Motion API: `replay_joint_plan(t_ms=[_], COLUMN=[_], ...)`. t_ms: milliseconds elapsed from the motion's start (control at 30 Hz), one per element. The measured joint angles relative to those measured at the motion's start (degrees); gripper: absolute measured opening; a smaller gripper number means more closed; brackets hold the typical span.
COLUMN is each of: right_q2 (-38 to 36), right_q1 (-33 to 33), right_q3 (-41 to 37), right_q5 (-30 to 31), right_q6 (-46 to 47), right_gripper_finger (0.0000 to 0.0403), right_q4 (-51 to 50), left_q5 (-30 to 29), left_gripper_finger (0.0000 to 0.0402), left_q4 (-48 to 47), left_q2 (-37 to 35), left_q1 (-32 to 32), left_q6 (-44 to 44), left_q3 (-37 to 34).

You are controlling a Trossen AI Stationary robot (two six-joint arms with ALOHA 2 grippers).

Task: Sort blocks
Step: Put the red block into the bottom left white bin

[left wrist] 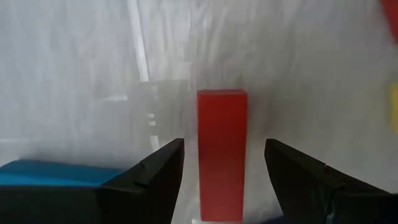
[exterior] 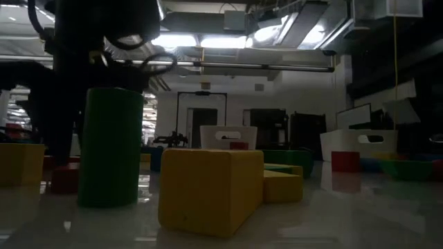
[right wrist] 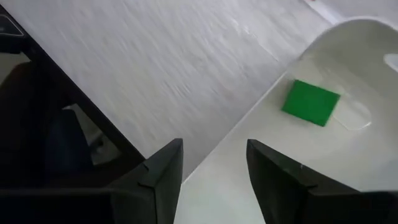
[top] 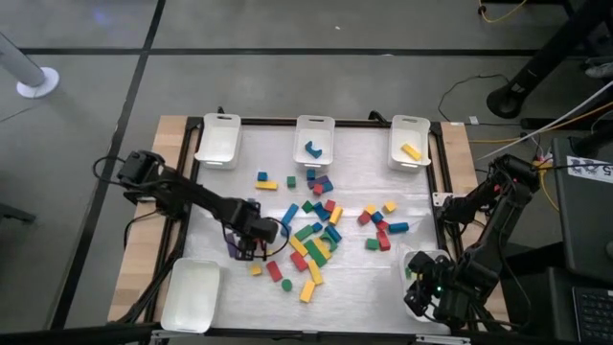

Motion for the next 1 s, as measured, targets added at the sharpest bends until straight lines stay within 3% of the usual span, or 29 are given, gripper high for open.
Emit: replay_joint_plan(t_ms=[233,467,633,1000], right_q2=[0.0,0.0,0.0,0.0], right_q1=[0.0,-1.2,-5.2,-17.5], right_q3=[0.0,0.0,0.0,0.0], right_q5=[6.7,19.8,21.6,23.5], right_q6=[-3.2,-14.6,-21.3,-22.9], right_gripper_finger=[0.0179,0.0179,0.0179,0.0179], right_q4=[-0.3,-0.4,-0.4,-0.5], left_q5=[-0.2,0.0,0.2,4.2], left_gripper_finger=[0.0206,0.0135,0.0088,0.0088], left_q4=[0.0,0.1,0.0,-0.6], left_q2=[2.9,2.8,2.4,-7.1], left_q1=[0.1,0.0,0.0,1.4], left_q6=[0.9,1.4,1.8,-3.3], left_q3=[0.2,0.2,0.1,0.2])
